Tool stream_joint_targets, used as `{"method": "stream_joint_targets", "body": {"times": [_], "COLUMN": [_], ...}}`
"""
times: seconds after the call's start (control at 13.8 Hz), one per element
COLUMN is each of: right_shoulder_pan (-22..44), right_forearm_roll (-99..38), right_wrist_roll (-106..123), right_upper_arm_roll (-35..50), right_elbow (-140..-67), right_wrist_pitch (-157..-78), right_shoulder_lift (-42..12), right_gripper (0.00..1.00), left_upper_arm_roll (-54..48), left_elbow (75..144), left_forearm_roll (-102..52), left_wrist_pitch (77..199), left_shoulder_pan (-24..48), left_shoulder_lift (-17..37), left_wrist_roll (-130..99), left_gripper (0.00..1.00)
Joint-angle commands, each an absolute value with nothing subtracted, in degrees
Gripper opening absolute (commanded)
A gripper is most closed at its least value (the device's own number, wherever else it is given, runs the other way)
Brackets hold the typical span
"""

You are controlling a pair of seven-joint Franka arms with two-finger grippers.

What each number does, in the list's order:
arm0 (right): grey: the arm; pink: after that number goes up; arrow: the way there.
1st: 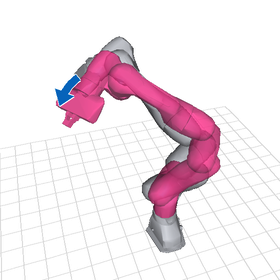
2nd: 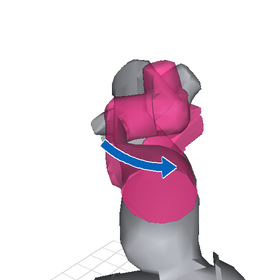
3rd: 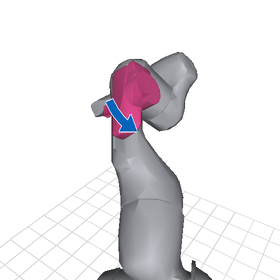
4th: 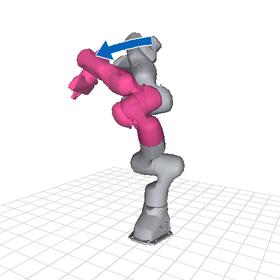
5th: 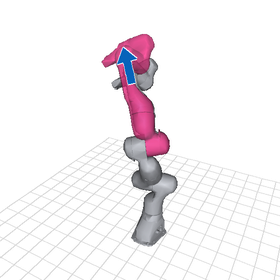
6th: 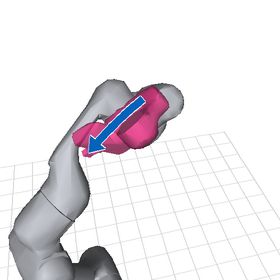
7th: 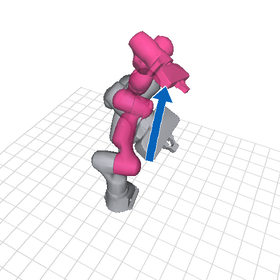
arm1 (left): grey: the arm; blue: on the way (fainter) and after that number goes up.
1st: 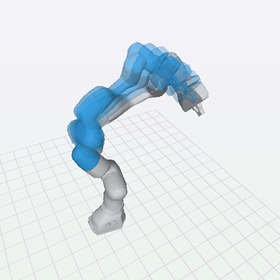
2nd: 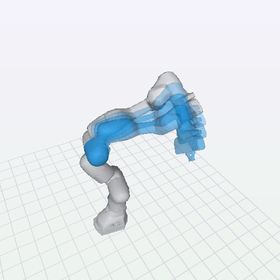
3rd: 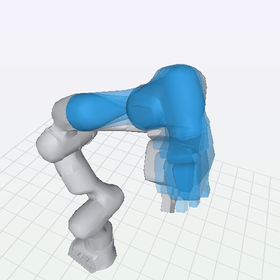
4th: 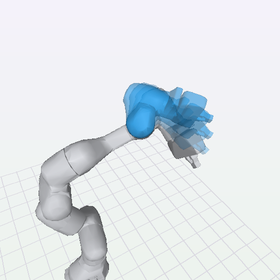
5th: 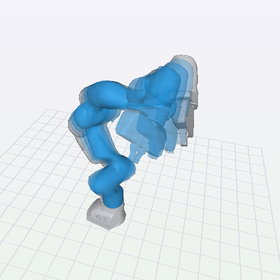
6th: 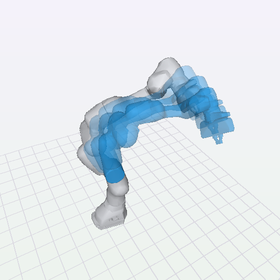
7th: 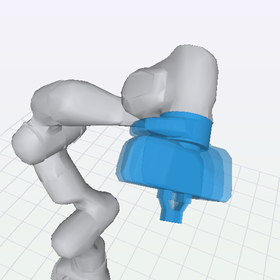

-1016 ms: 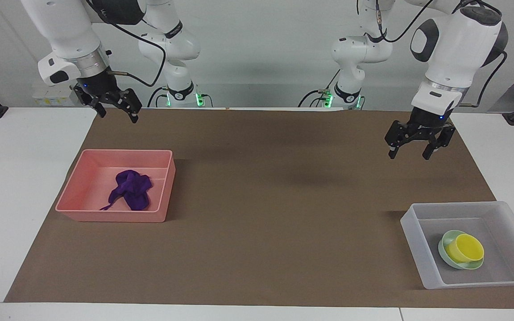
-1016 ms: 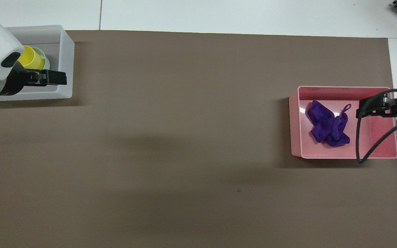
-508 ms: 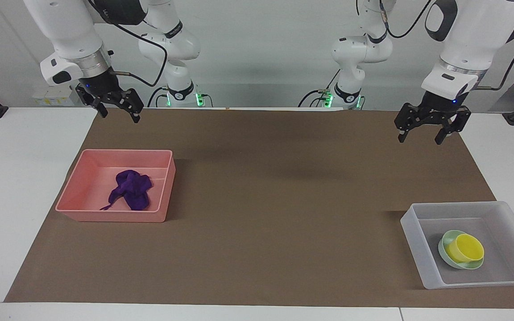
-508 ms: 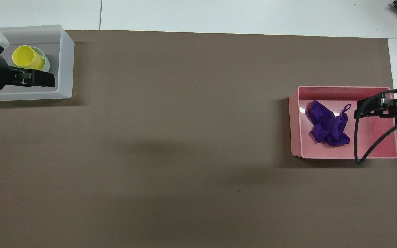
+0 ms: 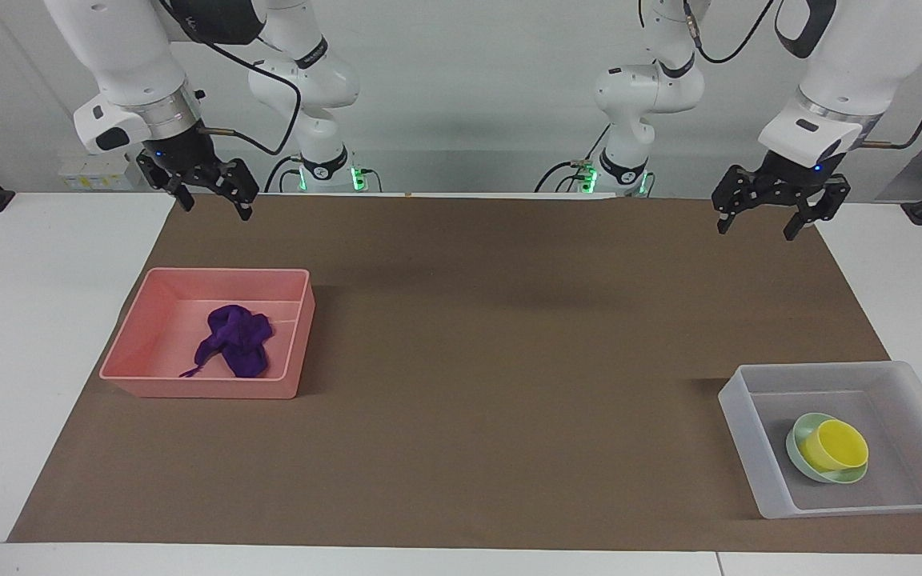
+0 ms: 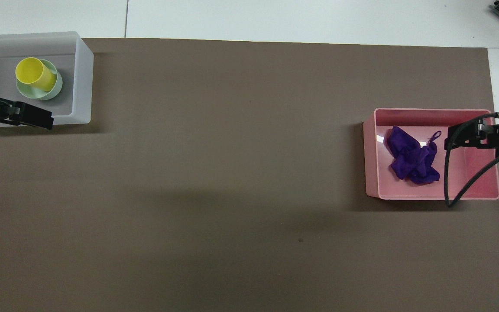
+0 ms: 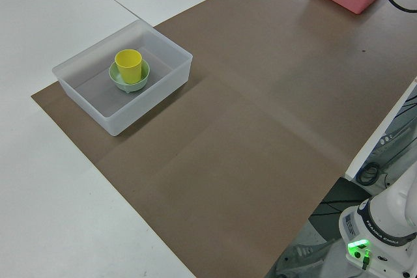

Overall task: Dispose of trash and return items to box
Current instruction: 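Release the cup and withdraw the left gripper from the box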

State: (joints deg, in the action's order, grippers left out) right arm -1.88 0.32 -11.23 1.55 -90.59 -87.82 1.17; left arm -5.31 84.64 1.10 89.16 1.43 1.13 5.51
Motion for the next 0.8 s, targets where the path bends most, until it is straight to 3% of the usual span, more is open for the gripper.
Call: {"method": "stream_joint_targets", "body": {"times": [0.0, 0.73], "right_shoulder_pan": [-2.20, -2.29], "right_forearm_roll": [0.35, 0.26], "right_wrist_roll": [-10.20, -10.28], "right_upper_arm_roll": [1.76, 1.67], "right_elbow": [-92.29, -94.13], "right_wrist_pitch": [-88.86, -89.12], "right_shoulder_lift": [2.55, 3.43], "right_gripper": [1.00, 1.00], "left_upper_arm_roll": [-2.46, -2.64], "left_elbow": [85.86, 88.15], "left_forearm_roll": [1.14, 1.23], "left_wrist_pitch": [85.87, 85.60], "left_shoulder_pan": [3.08, 2.02], "left_shoulder_lift": [-1.84, -2.55], "left_wrist_roll": [7.03, 6.33], "left_gripper": [1.00, 1.00]}}
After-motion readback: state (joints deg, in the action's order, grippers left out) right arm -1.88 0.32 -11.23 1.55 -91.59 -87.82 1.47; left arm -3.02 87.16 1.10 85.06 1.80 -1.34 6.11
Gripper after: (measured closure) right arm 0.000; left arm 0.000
